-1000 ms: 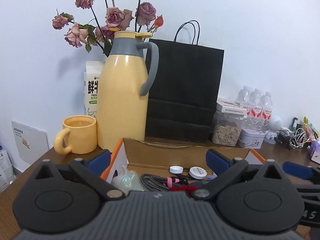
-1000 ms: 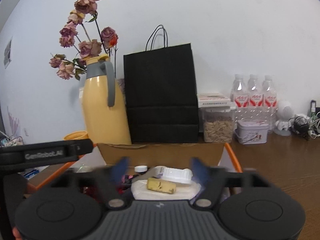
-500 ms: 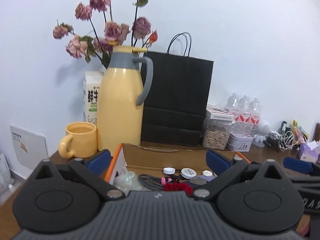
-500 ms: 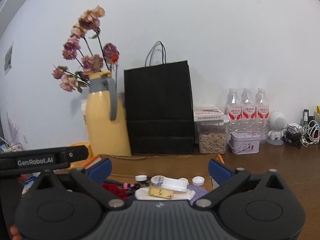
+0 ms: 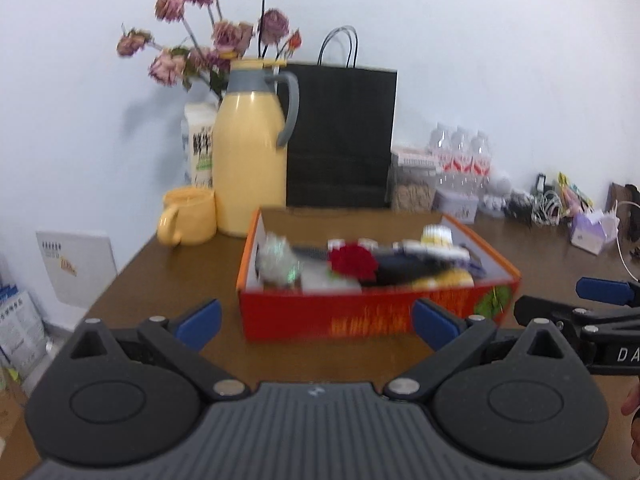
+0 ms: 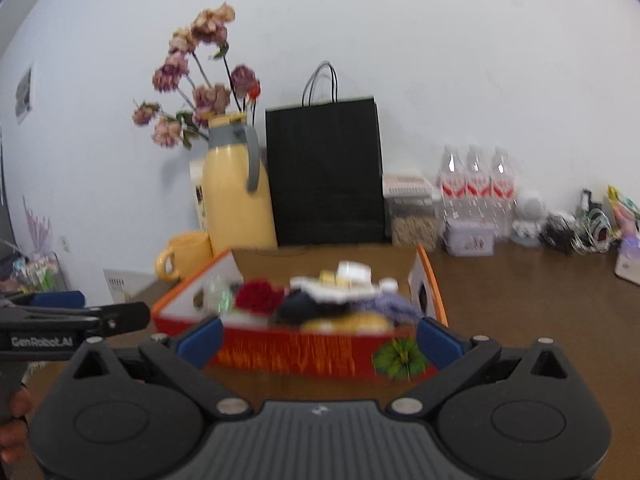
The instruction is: Organize objects
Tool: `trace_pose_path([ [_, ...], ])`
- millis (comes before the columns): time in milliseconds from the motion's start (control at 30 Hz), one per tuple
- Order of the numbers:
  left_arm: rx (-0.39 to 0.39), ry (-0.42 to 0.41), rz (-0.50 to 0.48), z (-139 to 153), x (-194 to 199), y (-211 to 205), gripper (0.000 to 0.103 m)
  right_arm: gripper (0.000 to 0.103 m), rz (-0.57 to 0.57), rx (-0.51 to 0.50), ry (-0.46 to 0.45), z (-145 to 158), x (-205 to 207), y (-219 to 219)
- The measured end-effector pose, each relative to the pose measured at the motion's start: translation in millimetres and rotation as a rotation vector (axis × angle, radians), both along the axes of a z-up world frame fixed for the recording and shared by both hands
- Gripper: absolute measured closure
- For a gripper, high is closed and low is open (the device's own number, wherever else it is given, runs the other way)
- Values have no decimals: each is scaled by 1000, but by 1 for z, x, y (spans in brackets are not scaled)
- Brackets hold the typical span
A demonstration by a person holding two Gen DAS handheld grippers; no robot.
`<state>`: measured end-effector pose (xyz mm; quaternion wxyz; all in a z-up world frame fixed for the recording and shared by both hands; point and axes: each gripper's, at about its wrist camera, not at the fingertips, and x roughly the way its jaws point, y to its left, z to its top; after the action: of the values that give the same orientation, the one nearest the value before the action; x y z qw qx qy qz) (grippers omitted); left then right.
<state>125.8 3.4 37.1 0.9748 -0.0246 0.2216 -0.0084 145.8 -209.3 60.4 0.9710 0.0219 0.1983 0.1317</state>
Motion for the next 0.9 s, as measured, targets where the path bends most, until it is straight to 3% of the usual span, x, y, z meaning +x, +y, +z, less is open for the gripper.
trace_pose_path([
  [267, -18, 82, 26, -20, -28, 5, 0, 0, -11, -13, 98, -23, -34, 2],
  [900, -31, 110, 48, -27, -44, 10, 0, 0, -31, -21, 135, -27, -49, 3],
])
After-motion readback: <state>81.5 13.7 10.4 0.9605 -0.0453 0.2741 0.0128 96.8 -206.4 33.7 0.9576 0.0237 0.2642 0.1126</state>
